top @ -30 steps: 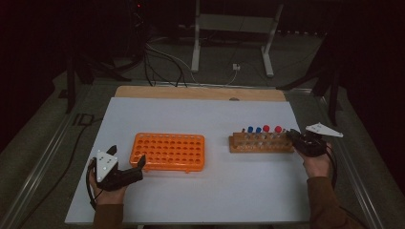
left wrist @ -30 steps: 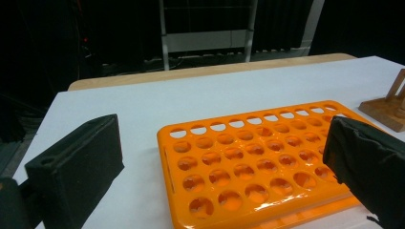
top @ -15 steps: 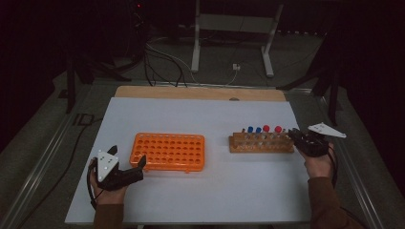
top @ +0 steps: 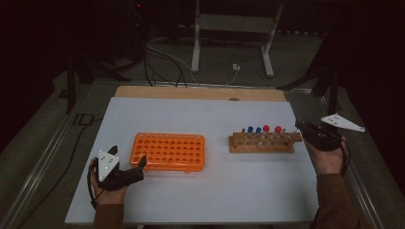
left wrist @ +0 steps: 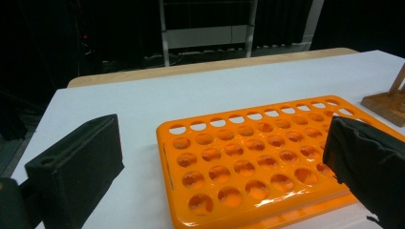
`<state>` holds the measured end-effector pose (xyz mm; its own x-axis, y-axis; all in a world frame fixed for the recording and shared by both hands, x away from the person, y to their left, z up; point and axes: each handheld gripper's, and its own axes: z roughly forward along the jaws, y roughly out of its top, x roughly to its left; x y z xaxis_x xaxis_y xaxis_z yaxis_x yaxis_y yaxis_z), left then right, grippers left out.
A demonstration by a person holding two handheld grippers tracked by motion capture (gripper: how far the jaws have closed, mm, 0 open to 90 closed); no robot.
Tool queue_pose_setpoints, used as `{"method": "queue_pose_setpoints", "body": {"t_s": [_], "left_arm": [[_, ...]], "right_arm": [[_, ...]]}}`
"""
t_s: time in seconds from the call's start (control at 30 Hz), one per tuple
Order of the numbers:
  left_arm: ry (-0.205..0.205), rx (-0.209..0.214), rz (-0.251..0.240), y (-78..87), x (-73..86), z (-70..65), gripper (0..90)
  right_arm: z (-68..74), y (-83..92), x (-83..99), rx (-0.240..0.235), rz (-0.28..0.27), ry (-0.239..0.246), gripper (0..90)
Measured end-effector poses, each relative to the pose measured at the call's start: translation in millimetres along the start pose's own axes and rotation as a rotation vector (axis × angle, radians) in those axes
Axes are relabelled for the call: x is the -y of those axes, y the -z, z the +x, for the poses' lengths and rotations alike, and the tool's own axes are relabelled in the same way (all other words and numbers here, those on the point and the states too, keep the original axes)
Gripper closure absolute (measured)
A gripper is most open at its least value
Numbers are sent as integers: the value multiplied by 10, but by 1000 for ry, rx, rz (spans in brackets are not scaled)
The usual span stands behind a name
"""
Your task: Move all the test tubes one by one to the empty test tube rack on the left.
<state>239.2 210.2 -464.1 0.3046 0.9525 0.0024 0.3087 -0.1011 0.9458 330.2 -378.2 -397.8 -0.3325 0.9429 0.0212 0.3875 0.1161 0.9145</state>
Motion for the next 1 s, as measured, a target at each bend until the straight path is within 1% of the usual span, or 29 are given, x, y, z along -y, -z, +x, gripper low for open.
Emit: {"method": "queue_pose_setpoints", "body": {"t_s": [0.07,0.1,0.17,0.23,0.27,0.33,0.37,0.4,0.47,0.57,0.63,0.73,0.8,0.87,0.93,0.97,1.0], "left_arm": [[2,0,0,-2,1,0,5],[2,0,1,-6,3,1,5],[2,0,3,-8,3,1,5],[2,-2,3,-9,3,1,5],[8,-4,2,-9,5,1,5],[12,-6,8,-20,9,0,5],[12,-6,8,-20,9,0,5],[13,-5,8,-20,8,-4,5],[15,-1,6,-21,4,-11,5],[16,0,14,-29,1,-30,5],[14,3,15,-33,-6,-46,5],[-5,9,19,-50,-33,-98,5],[-19,19,16,-47,-61,-139,5],[-24,32,12,-51,-96,-177,5],[-30,48,6,-60,-140,-217,5],[-30,48,6,-60,-140,-217,5],[-42,66,6,-86,-189,-264,5]], "right_arm": [[10,22,-16,-5,-5,0,764],[34,58,-35,-12,-9,8,764],[66,85,-42,-23,-13,11,764],[84,95,-43,-24,-13,11,764],[111,110,-49,-41,-17,7,764],[155,119,-48,-57,-17,6,764],[155,119,-48,-57,-17,6,764],[228,120,-31,-77,-12,18,764],[281,122,-20,-95,-11,19,764],[375,106,7,-133,-13,9,763],[438,90,18,-154,-11,15,764],[526,64,32,-187,-6,17,763],[579,51,33,-206,-3,29,763],[630,46,28,-216,-3,38,763],[669,38,20,-235,-7,37,763],[669,38,20,-235,-7,37,763],[713,30,10,-246,-7,40,763]]}}
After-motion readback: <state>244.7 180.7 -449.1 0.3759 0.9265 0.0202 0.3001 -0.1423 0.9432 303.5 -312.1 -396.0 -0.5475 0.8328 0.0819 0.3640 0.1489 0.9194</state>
